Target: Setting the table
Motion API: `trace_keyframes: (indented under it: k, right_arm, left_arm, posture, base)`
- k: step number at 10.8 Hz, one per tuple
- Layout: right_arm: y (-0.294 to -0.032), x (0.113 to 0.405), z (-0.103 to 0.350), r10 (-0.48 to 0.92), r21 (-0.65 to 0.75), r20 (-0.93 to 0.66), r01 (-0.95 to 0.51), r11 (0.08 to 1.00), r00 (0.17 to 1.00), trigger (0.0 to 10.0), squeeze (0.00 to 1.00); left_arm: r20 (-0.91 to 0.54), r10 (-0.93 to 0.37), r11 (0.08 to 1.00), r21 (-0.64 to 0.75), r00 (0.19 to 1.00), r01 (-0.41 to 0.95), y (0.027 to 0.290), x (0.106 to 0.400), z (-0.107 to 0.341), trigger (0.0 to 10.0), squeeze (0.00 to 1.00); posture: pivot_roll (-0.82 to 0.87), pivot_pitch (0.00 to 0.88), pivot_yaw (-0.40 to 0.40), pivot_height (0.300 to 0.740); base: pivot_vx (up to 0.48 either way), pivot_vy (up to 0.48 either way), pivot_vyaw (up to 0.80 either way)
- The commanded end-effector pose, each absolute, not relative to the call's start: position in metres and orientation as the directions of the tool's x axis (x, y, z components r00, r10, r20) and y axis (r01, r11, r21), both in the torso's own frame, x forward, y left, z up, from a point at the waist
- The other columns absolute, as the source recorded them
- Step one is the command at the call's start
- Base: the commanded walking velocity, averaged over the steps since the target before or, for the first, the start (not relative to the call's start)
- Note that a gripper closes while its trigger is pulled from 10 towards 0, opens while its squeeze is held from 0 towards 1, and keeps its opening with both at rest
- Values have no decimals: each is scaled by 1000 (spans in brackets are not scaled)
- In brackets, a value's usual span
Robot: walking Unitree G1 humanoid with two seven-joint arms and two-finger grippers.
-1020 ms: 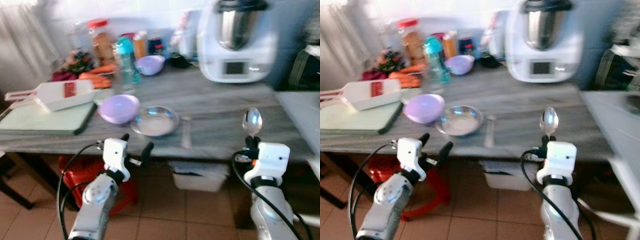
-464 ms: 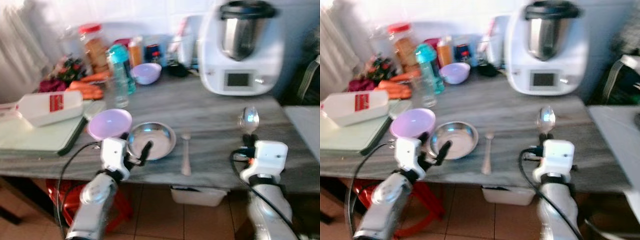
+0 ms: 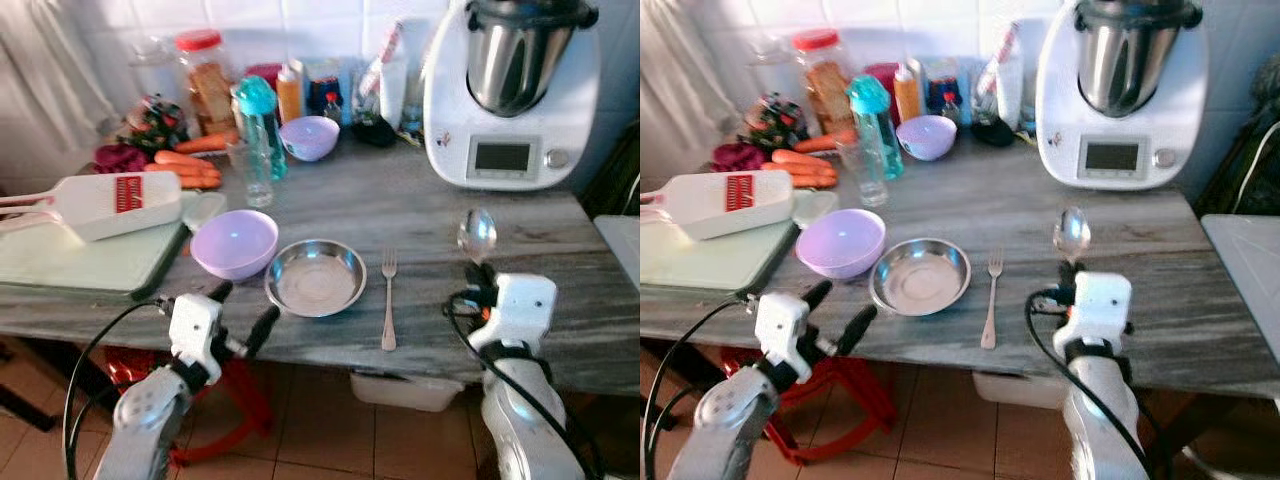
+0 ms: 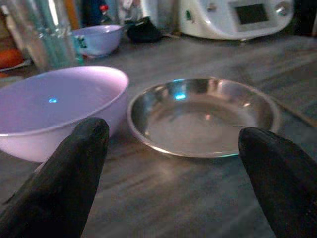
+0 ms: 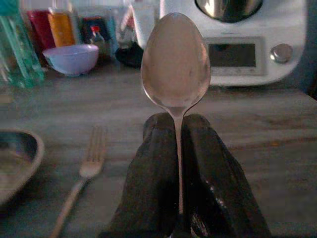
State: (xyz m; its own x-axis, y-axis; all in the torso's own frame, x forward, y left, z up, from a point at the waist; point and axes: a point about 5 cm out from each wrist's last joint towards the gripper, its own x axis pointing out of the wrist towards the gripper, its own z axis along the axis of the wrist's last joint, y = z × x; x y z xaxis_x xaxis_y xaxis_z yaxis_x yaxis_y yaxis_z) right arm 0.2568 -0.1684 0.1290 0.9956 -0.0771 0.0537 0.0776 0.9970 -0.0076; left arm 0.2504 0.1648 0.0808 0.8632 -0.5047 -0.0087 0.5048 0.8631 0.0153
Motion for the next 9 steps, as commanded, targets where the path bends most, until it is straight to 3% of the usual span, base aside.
trace_keyframes:
  k: [1, 4, 9]
  right_arm:
    - [-167, 263, 124, -89, 61, -3, 89, 994, 996, 10000, 0]
    - [-163, 277, 113, -117, 113, -115, 130, 985, 986, 10000, 0]
    - [-166, 291, 109, -90, 109, -182, 111, 988, 979, 10000, 0]
  left_arm:
    - [-7, -558, 830, 23, 830, 558, 163, 250, 85, 10000, 0]
    - [-24, -665, 746, 2, 746, 665, 156, 243, 81, 10000, 0]
    - [-47, -735, 678, -54, 676, 733, 154, 240, 64, 10000, 0]
  posture:
    - [-9, 0, 73, 740]
    - [2, 0, 67, 740]
    - [-1, 0, 66, 740]
  base:
    - [0, 0, 0]
    - [0, 0, 0]
    - [0, 0, 0]
